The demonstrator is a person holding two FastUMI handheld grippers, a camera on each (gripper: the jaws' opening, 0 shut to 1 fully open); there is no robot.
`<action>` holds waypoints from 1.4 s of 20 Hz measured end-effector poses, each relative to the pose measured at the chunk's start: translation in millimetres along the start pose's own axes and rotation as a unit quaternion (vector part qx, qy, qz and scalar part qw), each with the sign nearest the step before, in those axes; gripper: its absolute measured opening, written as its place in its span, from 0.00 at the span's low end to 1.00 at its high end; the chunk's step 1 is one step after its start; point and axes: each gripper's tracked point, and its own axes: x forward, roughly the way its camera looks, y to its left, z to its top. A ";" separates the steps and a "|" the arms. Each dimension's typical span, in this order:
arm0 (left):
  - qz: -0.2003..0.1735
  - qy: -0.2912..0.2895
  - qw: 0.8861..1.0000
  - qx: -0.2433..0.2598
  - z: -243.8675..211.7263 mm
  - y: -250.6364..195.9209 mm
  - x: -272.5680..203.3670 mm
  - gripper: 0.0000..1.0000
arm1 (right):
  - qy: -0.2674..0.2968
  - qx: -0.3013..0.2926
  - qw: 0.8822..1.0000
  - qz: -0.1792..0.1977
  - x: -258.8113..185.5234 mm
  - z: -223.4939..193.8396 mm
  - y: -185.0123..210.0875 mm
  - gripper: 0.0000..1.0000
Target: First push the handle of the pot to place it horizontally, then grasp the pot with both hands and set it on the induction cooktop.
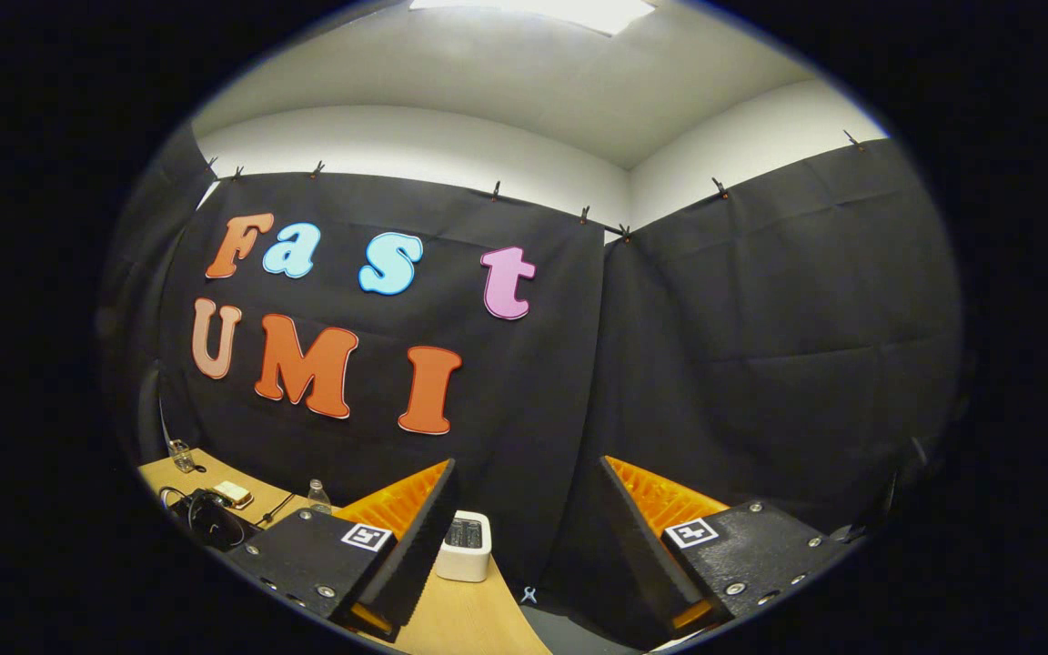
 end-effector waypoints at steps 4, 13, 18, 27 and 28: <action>-0.023 0.054 0.998 -0.016 -22.4 -10.0 23.3 0.08 | 0.015 0.003 1.000 -0.008 -3.5 -9.1 1.0 0.94; -0.022 0.094 0.994 -0.054 -23.5 -4.7 59.1 0.08 | 0.025 -0.002 1.000 -0.016 -8.8 -10.2 6.5 0.94; -0.024 0.107 0.991 -0.077 -21.0 -4.5 70.9 0.11 | 0.034 0.003 0.999 -0.015 -7.7 -16.1 9.2 0.94; 0.002 0.108 0.992 -0.058 -20.6 -1.0 77.9 0.08 | 0.045 0.016 0.999 0.000 0.3 -32.1 15.9 0.94; 0.010 0.106 0.993 -0.056 -18.9 2.2 78.8 0.08 | 0.047 0.018 0.999 0.002 1.9 -34.6 16.5 0.94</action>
